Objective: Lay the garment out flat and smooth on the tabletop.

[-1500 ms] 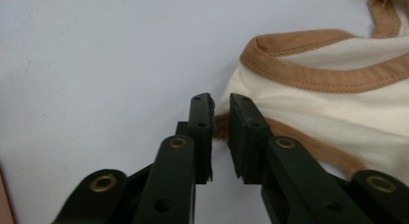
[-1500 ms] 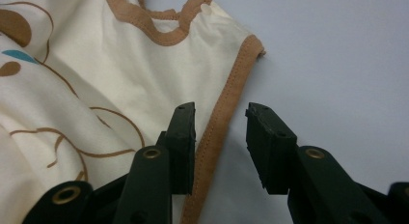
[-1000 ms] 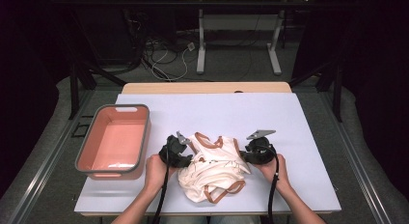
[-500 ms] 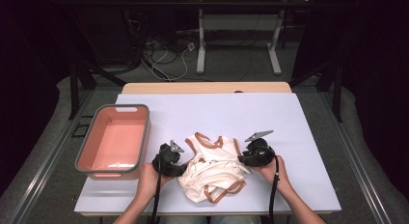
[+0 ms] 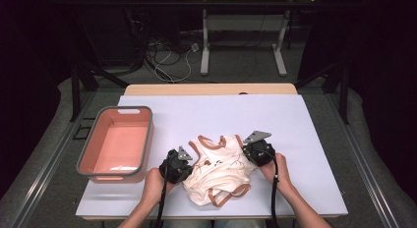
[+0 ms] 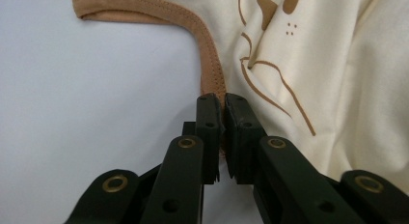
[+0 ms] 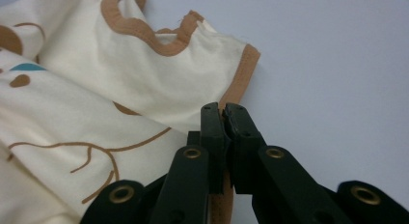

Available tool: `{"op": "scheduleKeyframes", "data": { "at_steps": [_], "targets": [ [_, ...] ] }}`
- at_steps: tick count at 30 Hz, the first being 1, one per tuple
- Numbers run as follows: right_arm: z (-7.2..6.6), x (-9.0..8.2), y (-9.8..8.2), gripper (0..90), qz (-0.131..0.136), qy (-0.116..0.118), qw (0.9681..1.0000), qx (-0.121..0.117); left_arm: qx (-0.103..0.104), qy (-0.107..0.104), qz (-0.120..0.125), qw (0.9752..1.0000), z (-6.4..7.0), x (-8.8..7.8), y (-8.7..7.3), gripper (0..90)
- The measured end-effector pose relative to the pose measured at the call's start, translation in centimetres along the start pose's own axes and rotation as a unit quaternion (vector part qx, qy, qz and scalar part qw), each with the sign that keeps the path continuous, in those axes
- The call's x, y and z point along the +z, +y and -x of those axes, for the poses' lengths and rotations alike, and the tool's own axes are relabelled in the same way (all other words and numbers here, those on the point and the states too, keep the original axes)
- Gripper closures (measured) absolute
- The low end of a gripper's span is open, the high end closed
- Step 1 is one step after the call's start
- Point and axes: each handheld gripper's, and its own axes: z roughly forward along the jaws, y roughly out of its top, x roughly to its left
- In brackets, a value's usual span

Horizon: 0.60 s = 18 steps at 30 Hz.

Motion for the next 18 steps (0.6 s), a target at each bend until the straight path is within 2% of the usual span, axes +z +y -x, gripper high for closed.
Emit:
{"op": "scheduleKeyframes", "data": {
  "at_steps": [1,4,7,10,11,12,15,16,18],
  "targets": [
    [0.1,0.3,0.0,86.4,-0.004,0.000,1.0000,0.002,0.003,0.008,-0.002,1.0000,0.0,0.0,0.0,85.9],
    [0.2,1.4,-0.4,85.6,-0.023,0.022,0.9994,0.008,0.001,0.023,-0.007,0.9997,-0.2,-0.3,-0.2,86.3],
    [0.0,1.3,-0.4,85.1,-0.036,0.023,0.9991,0.008,-0.006,0.034,-0.010,0.9993,-0.7,-0.8,-0.4,86.5],
    [-0.1,1.3,-0.5,85.0,-0.035,0.026,0.9990,0.007,-0.011,0.047,-0.009,0.9988,-0.8,-1.3,-0.8,86.6],
    [0.0,1.2,-0.6,84.9,-0.040,0.026,0.9989,0.001,-0.010,0.050,-0.009,0.9987,-0.8,-1.4,-0.9,86.5],
    [-0.1,1.2,-0.6,84.9,-0.040,0.025,0.9989,0.008,-0.012,0.046,-0.014,0.9988,-0.8,-1.6,-1.1,86.5],
    [0.0,0.9,-0.7,85.2,-0.049,0.025,0.9984,0.010,-0.012,0.045,-0.018,0.9988,-0.7,-1.9,-1.5,86.5],
    [-0.1,0.8,-0.7,85.3,-0.058,0.026,0.9978,0.019,-0.014,0.044,-0.018,0.9988,-0.6,-2.0,-1.7,86.5],
    [0.0,0.6,-0.8,85.2,-0.060,0.031,0.9976,0.014,-0.013,0.040,-0.023,0.9988,-0.6,-2.0,-1.9,86.1]
  ]
}}
